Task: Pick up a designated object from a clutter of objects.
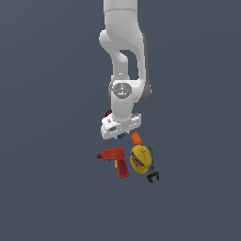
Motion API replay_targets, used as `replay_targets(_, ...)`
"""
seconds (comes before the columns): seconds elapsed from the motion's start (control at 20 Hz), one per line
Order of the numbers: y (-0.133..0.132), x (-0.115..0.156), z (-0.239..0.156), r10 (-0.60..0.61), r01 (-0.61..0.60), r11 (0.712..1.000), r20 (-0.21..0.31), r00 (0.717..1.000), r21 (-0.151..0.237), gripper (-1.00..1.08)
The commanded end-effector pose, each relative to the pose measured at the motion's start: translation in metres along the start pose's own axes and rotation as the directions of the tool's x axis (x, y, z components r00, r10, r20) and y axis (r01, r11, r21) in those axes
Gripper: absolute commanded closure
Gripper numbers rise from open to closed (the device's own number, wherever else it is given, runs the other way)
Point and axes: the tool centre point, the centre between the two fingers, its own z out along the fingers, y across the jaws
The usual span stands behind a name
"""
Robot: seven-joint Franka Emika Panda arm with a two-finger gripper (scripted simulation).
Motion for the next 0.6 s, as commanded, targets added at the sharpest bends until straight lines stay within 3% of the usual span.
replay_targets(0.0,-0.006,0.003,-0.012,-0.001,0.001,1.0,0.0,1.0,0.0,1.08)
replay_targets(0.55,-0.05,0.024,-0.098,-0.001,0.001,1.0,0.006,1.0,0.001,1.08)
